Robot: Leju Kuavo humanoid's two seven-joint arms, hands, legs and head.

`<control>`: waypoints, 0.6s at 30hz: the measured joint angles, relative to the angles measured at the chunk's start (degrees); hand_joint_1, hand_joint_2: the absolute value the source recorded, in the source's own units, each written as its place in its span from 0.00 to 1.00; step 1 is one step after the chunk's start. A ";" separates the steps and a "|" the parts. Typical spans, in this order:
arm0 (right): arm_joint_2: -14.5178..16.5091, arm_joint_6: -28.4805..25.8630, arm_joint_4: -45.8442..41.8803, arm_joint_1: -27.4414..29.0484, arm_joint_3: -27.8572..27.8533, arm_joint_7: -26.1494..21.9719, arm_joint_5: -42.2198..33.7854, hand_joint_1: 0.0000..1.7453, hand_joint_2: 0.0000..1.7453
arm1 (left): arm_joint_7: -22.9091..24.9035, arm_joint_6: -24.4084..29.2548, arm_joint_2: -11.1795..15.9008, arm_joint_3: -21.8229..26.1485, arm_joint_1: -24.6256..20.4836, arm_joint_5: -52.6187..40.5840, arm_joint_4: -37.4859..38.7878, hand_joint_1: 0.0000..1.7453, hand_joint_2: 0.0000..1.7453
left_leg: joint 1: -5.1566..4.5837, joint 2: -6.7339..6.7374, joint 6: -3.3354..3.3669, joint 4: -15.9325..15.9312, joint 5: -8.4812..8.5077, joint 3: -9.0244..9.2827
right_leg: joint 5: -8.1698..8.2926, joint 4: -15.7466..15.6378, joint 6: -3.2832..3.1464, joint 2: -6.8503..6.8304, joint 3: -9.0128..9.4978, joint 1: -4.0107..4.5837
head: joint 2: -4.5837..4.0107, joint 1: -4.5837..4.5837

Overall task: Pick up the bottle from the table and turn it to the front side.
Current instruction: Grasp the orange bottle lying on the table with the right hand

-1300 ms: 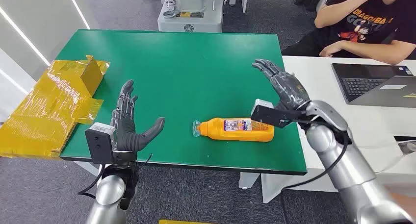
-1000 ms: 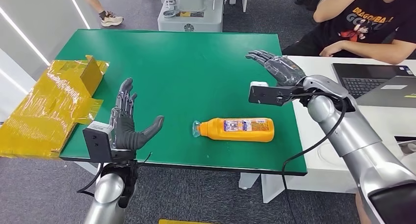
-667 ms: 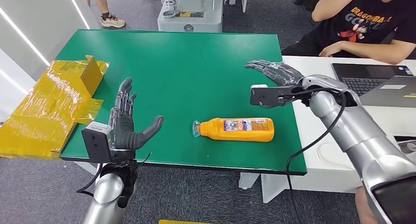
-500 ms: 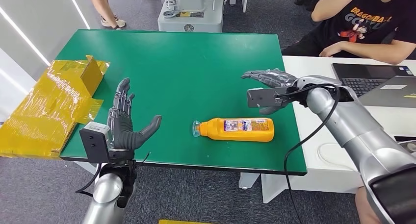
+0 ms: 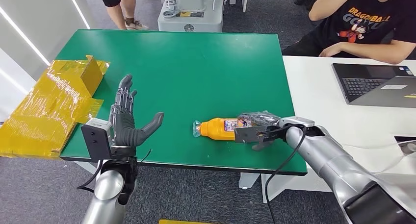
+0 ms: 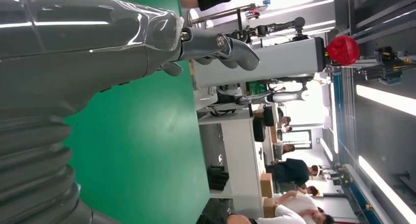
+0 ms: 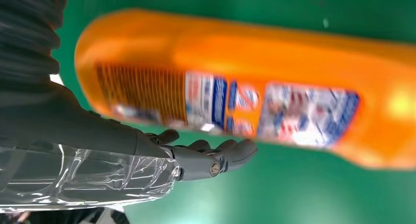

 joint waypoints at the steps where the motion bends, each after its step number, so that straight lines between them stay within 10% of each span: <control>1: 0.00 -0.05 0.22 0.19 0.15 -0.01 -0.03 0.00 1.00 | 0.00 0.00 0.00 -0.07 -0.10 0.00 0.07 0.00 1.00 | 0.00 0.01 0.00 0.00 0.00 0.00 | 0.00 0.00 0.00 0.00 0.00 0.00 | 0.00 0.00; 18: -0.61 -6.27 1.19 2.58 0.83 1.24 1.25 0.00 1.00 | 0.35 -1.02 -0.04 -0.42 -1.57 0.24 2.23 0.00 1.00 | 0.01 0.03 0.00 0.01 0.00 0.06 | 0.00 -0.03 0.00 0.03 0.03 0.00 | 0.00 0.01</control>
